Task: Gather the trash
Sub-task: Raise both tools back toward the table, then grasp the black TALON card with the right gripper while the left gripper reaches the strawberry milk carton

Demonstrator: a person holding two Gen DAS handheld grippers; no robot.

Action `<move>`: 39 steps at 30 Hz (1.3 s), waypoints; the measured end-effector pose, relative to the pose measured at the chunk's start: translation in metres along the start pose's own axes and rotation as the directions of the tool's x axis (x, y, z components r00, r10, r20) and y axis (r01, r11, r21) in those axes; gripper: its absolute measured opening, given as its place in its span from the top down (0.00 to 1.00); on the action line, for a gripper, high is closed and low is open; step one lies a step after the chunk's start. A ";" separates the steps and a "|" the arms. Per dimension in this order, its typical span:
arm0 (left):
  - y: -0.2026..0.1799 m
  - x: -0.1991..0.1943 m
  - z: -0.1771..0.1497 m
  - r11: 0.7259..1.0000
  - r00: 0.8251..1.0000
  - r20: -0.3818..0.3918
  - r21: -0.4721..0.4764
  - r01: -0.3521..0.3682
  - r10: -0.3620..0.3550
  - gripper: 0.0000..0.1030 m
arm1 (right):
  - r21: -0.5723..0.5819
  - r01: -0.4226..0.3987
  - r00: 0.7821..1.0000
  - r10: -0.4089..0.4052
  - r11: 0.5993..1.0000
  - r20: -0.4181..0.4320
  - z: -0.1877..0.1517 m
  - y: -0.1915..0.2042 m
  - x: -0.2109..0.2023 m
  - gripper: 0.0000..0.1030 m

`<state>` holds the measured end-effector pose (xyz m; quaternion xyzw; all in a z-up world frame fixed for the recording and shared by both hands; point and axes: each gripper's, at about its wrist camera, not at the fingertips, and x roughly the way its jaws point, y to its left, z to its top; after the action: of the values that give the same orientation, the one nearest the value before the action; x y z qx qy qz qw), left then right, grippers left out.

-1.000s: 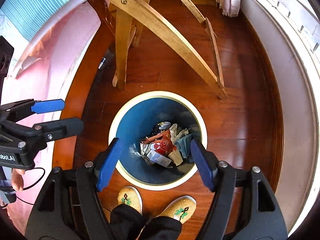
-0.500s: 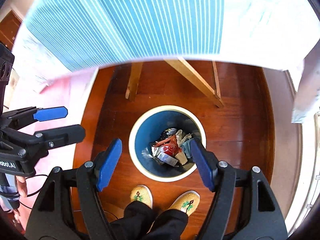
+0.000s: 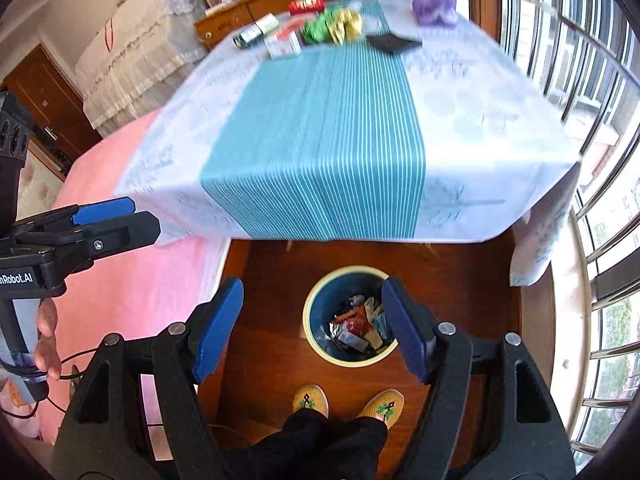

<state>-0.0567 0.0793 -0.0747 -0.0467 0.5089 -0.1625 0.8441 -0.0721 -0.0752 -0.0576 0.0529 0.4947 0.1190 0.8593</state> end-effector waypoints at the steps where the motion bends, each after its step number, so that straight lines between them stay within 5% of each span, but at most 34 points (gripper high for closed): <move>1: -0.003 -0.013 0.006 1.000 1.000 0.017 0.011 -0.002 0.002 0.16 | -0.002 -0.001 1.000 0.001 1.000 0.013 0.005 0.005 -0.011 0.32; 11: -0.019 -0.117 0.074 0.994 0.986 0.167 0.106 -0.004 -0.014 0.16 | -0.045 0.064 0.984 -0.056 0.997 0.168 0.059 0.034 -0.105 0.32; 20: -0.001 -0.145 0.130 0.997 0.968 0.248 0.066 -0.046 0.028 0.21 | -0.061 0.141 0.950 -0.118 0.988 0.289 0.107 0.050 -0.138 0.31; 29: 0.037 -0.111 0.172 0.998 0.984 0.171 0.019 -0.052 0.048 0.22 | -0.074 0.159 0.951 -0.132 0.985 0.278 0.160 0.044 -0.113 0.28; 39: 0.028 -0.025 0.226 0.997 0.990 0.122 0.011 -0.078 0.077 0.34 | -0.143 0.099 0.984 -0.075 0.985 0.163 0.232 -0.007 -0.015 0.28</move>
<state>0.1363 0.0945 0.0474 -0.0301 0.4569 -0.1305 0.8794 0.1220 -0.0801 0.0707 -0.0246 0.4169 0.1138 0.9015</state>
